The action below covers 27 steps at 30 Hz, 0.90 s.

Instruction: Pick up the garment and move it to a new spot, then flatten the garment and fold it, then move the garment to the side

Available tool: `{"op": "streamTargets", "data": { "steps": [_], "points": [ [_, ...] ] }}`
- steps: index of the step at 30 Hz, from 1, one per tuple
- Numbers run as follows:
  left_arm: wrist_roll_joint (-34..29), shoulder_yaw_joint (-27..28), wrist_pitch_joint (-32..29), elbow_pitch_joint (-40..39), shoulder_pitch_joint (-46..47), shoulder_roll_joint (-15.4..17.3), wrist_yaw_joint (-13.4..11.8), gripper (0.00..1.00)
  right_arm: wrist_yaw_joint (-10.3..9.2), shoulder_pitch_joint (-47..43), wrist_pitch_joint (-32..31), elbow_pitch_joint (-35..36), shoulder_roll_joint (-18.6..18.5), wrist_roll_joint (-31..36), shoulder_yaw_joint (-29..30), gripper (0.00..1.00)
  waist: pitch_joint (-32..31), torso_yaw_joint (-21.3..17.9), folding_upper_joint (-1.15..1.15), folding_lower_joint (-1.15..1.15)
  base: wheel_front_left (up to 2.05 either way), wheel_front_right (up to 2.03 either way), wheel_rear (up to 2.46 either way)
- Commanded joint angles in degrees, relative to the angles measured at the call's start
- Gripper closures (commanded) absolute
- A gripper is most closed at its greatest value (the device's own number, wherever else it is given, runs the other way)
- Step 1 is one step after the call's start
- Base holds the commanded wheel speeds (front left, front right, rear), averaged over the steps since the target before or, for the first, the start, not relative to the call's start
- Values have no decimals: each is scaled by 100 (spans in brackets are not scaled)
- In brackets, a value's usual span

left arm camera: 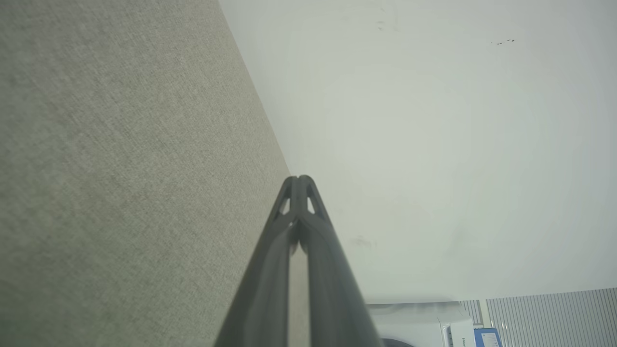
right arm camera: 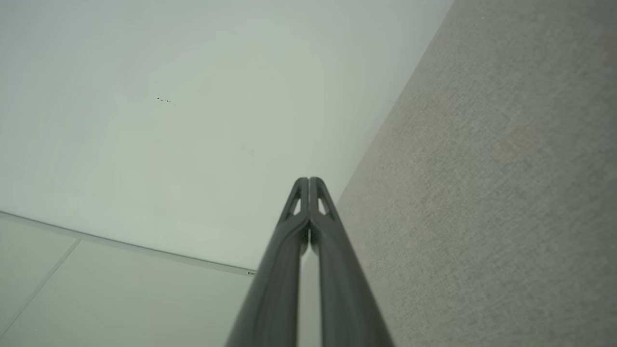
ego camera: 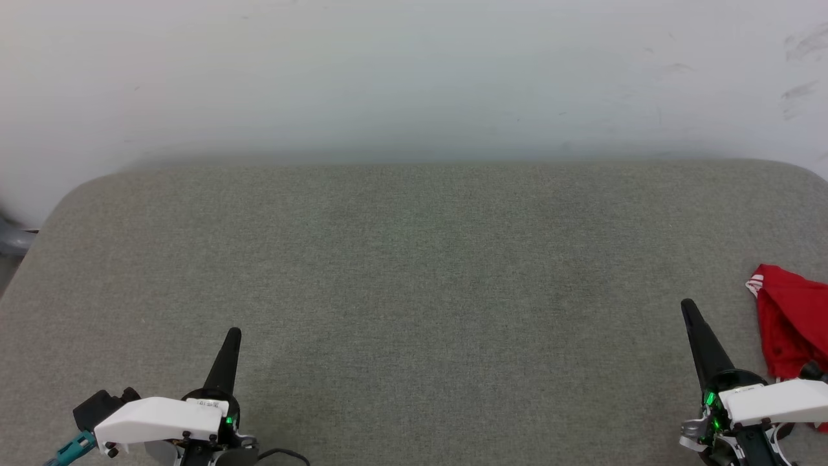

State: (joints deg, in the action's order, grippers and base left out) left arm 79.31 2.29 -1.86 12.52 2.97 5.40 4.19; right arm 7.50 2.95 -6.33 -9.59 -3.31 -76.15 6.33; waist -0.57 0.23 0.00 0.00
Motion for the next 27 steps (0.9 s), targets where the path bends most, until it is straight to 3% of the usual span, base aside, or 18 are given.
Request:
{"op": "streamTargets", "data": {
  "steps": [1, 27],
  "points": [
    [88, 42, -28, -10, 132, 2, 53, 100, -1, 108, -6, -10, 18, -114, 10, 100, 2, 0, 0, 0, 0, 0, 0],
    [1074, 300, -337, 122, 308, -160, 286, 100, -1, 323, -19, -356, 47, -1285, 21, 100, 55, -17, 0, 0, 0, 0, 0]
  ]
}}
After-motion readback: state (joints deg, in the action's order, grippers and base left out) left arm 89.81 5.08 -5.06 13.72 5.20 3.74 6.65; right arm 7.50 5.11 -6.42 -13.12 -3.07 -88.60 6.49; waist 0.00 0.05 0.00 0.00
